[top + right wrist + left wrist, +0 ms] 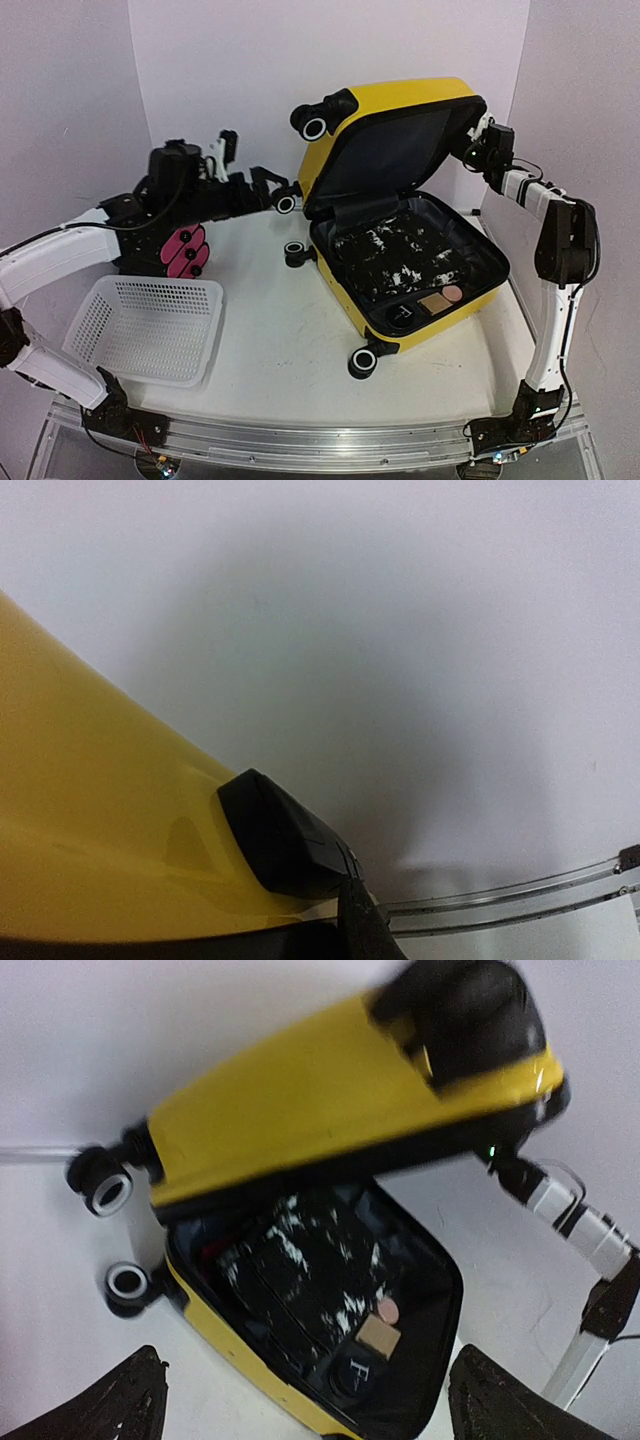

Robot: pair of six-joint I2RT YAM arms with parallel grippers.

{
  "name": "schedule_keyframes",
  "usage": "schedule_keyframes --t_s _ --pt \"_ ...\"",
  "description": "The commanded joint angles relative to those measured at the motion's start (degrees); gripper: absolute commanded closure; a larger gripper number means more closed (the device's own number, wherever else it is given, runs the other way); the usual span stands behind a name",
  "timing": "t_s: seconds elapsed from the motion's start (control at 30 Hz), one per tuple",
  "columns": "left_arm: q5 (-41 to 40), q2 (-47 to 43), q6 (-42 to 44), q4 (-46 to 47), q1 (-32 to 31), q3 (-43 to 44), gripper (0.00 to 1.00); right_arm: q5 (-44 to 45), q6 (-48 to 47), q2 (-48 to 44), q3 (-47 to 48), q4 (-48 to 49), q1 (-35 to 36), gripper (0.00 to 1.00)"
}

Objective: Open, take out, and arrange the luggage

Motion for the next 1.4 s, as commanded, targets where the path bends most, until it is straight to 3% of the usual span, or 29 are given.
schedule_keyframes --t_s 0.0,0.4,0.53,0.8,0.97,1.1,1.37 --pt "-2.4 10.5 -4.7 -1.0 -7.4 1.0 0.02 10.8 0.0 -4.3 6.4 -0.7 -1.1 1.00" --pt "2.1 31.1 -13.2 6.1 -10.9 9.2 0.04 22.1 -7.5 -5.5 8.6 -9.8 1.0 1.00" --pt "4.5 36.2 -10.8 6.3 -10.9 13.6 0.13 22.9 -10.2 -5.6 9.0 -10.0 0.9 1.00" --pt "5.2 44.9 -4.1 6.2 -10.7 21.0 0.45 23.5 -11.4 -4.5 10.0 -13.2 -2.0 1.00" --pt "7.5 49.8 -2.1 5.7 -9.9 25.9 0.58 22.4 -11.9 -3.3 11.6 -15.0 -4.9 1.00" --pt "9.5 52.5 -2.9 5.5 -8.1 29.4 0.63 20.9 -11.7 -1.9 12.6 -15.3 -7.0 1.00" --pt "13.8 56.9 -4.4 5.5 -5.9 37.3 0.72 20.3 -13.7 6.7 25.6 -20.2 -8.5 1.00"
